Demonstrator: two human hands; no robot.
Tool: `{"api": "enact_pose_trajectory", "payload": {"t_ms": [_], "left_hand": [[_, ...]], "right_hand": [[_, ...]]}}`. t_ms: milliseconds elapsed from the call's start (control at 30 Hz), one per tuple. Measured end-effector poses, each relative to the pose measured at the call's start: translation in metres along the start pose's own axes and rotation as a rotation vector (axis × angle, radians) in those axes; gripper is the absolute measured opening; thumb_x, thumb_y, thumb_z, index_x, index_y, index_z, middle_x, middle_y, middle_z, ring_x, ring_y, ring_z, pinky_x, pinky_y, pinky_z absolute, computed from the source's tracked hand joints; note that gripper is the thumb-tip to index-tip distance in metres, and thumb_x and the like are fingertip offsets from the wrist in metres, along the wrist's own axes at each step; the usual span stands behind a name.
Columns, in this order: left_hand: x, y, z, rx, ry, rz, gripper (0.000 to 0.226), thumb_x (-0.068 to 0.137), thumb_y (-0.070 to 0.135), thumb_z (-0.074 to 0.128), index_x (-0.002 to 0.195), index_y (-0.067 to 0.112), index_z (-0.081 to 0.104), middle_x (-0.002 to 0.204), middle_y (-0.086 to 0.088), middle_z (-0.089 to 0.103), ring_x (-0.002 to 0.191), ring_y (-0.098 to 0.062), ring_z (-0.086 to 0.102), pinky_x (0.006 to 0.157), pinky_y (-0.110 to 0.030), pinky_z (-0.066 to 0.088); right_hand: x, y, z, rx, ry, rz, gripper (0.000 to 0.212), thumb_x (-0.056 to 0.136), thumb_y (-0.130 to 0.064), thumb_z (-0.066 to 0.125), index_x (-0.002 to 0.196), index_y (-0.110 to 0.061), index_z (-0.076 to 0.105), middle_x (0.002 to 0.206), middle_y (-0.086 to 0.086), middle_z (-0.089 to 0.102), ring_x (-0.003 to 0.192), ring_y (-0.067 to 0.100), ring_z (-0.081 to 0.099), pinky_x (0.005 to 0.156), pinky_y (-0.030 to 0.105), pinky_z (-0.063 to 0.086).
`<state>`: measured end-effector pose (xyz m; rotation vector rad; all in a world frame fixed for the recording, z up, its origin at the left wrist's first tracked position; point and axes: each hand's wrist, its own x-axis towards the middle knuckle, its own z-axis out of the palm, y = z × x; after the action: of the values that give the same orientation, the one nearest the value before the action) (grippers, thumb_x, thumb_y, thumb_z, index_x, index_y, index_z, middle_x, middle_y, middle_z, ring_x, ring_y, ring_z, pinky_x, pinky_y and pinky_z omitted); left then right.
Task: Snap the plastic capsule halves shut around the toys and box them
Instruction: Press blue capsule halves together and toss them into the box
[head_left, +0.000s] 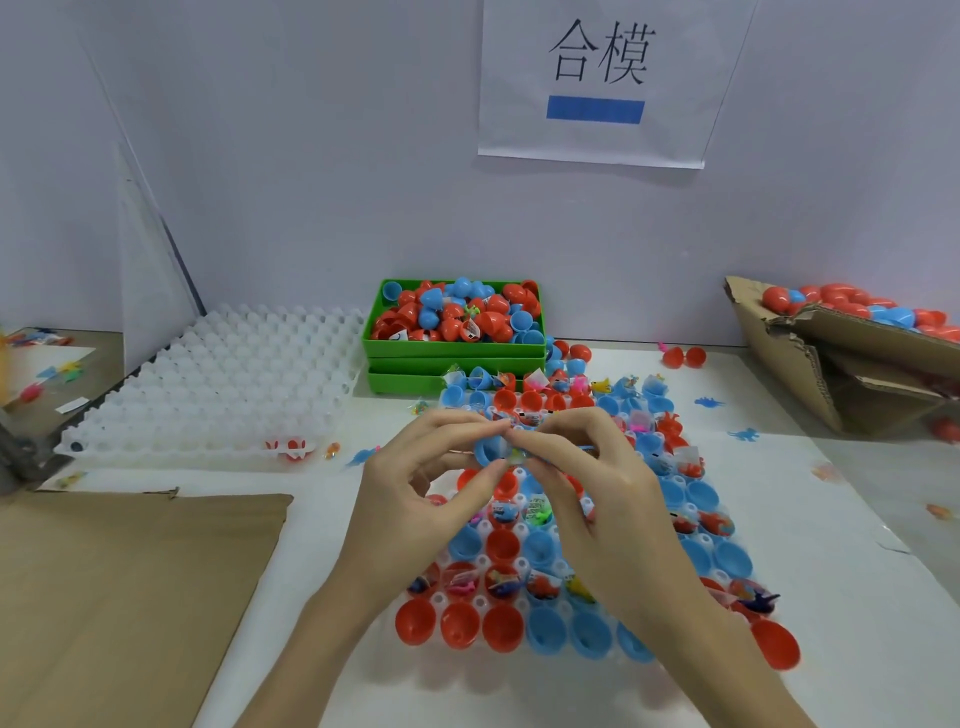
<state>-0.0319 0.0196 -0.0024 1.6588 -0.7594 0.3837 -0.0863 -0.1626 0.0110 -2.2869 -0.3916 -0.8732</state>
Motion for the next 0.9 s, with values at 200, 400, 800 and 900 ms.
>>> {"api": "enact_pose_trajectory", "payload": {"t_ms": [200, 400, 800, 900], "left_hand": [[-0.0007, 0.0043, 0.0023, -0.021, -0.002, 0.008, 0.042, 0.091, 0.008, 0.076, 0.132, 0.018, 0.070, 0.125, 0.005, 0.071, 0.118, -0.022, 0.069, 0.094, -0.023, 0.058], [-0.0024, 0.0049, 0.0053, -0.040, 0.063, -0.030, 0.034, 0.090, 0.001, 0.078, 0.118, 0.018, 0.071, 0.115, 0.005, 0.075, 0.111, -0.019, 0.072, 0.092, -0.022, 0.057], [-0.0007, 0.0074, 0.0012, 0.082, -0.039, -0.006, 0.023, 0.093, 0.015, 0.073, 0.115, 0.022, 0.073, 0.114, 0.009, 0.072, 0.114, -0.020, 0.069, 0.090, -0.022, 0.057], [-0.0018, 0.0075, 0.0012, 0.062, -0.055, -0.041, 0.023, 0.093, 0.015, 0.072, 0.114, 0.024, 0.072, 0.112, 0.010, 0.073, 0.113, -0.018, 0.070, 0.092, -0.023, 0.057]], "right_hand": [[-0.0002, 0.0011, 0.0013, 0.047, 0.011, -0.017, 0.044, 0.094, -0.011, 0.071, 0.136, -0.024, 0.067, 0.115, -0.002, 0.060, 0.099, 0.008, 0.060, 0.089, 0.018, 0.053], [0.0017, -0.0012, 0.0006, 0.151, 0.041, 0.069, 0.033, 0.089, -0.019, 0.079, 0.120, -0.021, 0.067, 0.110, -0.013, 0.063, 0.099, 0.004, 0.064, 0.087, 0.017, 0.055], [0.0019, -0.0018, -0.0043, 0.531, -0.046, 0.315, 0.024, 0.091, -0.020, 0.077, 0.115, -0.025, 0.074, 0.108, -0.013, 0.075, 0.098, 0.012, 0.075, 0.084, 0.027, 0.062], [0.0021, -0.0019, -0.0051, 0.602, -0.065, 0.342, 0.024, 0.090, -0.016, 0.078, 0.113, -0.024, 0.074, 0.109, -0.013, 0.074, 0.095, 0.011, 0.076, 0.080, 0.022, 0.061]]}}
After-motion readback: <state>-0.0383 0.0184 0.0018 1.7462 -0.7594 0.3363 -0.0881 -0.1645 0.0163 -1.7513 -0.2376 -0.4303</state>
